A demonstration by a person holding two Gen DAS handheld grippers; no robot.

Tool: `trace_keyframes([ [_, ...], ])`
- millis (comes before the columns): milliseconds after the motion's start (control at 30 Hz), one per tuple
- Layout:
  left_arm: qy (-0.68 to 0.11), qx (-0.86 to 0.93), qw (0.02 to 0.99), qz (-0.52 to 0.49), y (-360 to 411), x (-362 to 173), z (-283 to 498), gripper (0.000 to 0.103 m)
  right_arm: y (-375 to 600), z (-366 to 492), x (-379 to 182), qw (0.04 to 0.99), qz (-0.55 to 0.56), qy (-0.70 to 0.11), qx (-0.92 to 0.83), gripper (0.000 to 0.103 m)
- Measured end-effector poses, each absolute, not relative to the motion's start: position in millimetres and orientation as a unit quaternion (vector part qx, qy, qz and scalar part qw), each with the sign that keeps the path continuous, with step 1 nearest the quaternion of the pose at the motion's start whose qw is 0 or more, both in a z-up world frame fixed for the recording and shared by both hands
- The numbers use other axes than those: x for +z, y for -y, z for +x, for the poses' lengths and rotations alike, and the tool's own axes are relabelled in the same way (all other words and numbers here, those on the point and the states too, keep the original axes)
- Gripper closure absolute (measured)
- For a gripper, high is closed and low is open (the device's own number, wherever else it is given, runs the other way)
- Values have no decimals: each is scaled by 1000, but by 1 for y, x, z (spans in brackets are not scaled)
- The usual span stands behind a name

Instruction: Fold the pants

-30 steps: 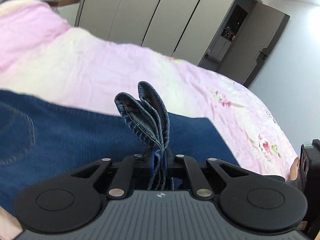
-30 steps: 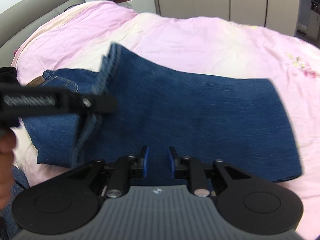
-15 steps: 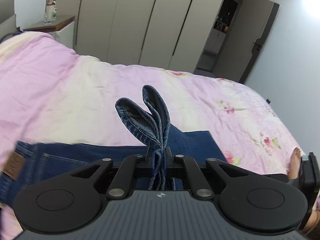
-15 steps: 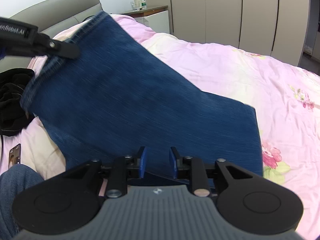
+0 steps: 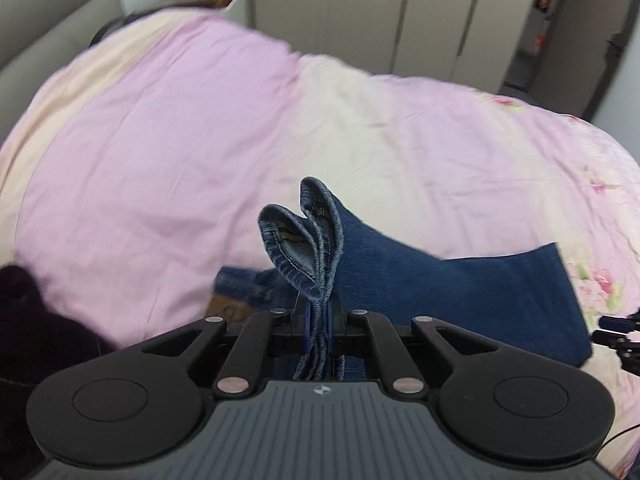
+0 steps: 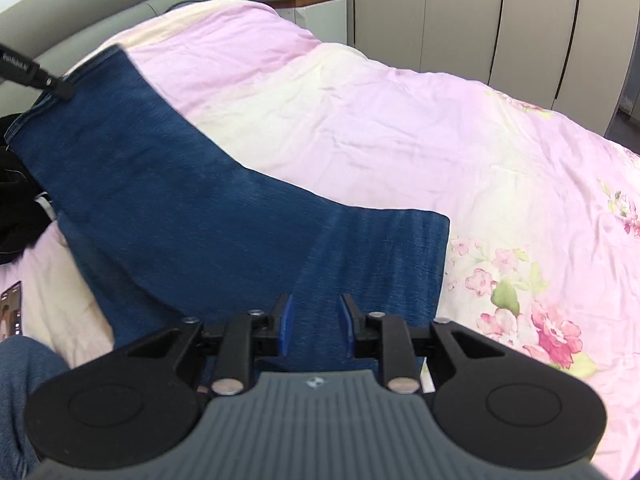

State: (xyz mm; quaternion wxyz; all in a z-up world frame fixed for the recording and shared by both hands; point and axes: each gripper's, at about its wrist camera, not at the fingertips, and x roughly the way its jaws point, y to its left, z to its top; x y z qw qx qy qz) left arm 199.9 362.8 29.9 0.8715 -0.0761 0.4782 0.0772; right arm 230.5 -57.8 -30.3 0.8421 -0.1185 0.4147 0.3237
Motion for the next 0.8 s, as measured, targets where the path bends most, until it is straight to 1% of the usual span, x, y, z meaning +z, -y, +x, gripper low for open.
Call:
trace_keyframes([
  [200, -505, 107, 850, -103, -407, -19, 210, 96, 59, 252, -52, 839, -132, -432, 303, 82],
  [367, -514, 124, 843, -99, -415, -52, 212, 96, 55, 275, -73, 833, -126, -456, 286, 82],
  [467, -494, 115, 857, -90, -411, -40, 204, 96, 51, 285, -79, 831, -125, -463, 283, 82],
  [633, -444, 95, 888, -69, -410, 9, 198, 96, 43, 293, -64, 834, -146, -443, 295, 83],
  [700, -453, 107, 882, -65, -418, 3, 204, 96, 38, 302, -62, 837, -156, -435, 292, 83],
  [767, -476, 110, 869, -71, -425, -19, 213, 96, 32, 313, -63, 841, -155, -432, 287, 88],
  [800, -487, 120, 862, -67, -426, -32, 215, 96, 30, 321, -67, 840, -145, -436, 287, 89],
])
